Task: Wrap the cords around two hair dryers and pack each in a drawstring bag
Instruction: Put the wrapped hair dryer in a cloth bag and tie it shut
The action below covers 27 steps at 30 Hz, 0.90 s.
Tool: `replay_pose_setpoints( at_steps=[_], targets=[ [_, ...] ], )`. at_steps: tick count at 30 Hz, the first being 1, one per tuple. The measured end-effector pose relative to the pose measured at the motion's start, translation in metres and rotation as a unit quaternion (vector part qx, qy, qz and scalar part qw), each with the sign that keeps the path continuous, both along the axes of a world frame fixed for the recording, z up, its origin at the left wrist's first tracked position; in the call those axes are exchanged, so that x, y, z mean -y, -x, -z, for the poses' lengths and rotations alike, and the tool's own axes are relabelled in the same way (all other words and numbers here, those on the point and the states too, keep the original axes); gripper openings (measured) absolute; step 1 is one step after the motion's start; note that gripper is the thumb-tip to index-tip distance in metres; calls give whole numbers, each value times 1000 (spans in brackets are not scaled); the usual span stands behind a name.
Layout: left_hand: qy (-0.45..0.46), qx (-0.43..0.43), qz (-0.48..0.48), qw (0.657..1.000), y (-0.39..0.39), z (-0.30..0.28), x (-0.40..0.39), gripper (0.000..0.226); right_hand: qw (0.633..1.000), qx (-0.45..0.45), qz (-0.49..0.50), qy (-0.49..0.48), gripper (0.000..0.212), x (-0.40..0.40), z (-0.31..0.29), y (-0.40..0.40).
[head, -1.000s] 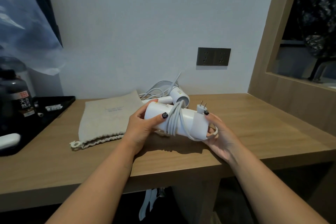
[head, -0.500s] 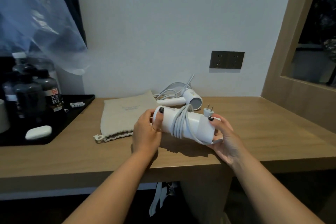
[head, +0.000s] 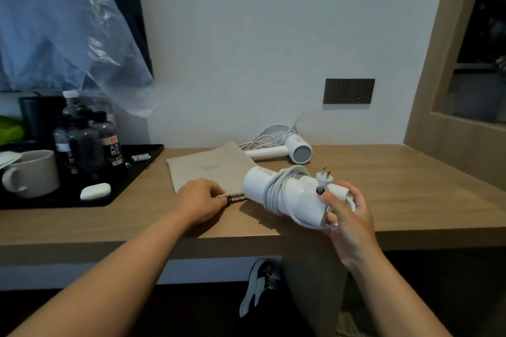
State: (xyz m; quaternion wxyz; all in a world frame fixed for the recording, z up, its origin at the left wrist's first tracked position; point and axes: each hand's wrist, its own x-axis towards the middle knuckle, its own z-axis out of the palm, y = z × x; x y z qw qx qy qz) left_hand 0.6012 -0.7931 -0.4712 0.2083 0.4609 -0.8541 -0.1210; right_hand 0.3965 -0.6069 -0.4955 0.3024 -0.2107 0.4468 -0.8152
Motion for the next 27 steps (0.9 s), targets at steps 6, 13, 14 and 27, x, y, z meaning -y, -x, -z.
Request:
replay_pose_setpoints(
  at_steps=[6, 13, 14, 27],
  targets=[
    [-89, -149, 33, 984, 2, -5, -24, 11, 999, 22, 0, 23, 54, -27, 17, -19],
    [-78, -278, 39, 956, 6, -6, -37, 11, 1000, 8, 3, 22, 60, -55, 6, -32],
    [-75, -288, 41, 954, 7, -9, -38, 11, 1000, -1, 1, 19, 60, -58, 3, -34],
    [-120, -366, 127, 914, 39, -43, -67, 10, 995, -32, 85, 36, 74, -47, -7, -66]
  ],
)
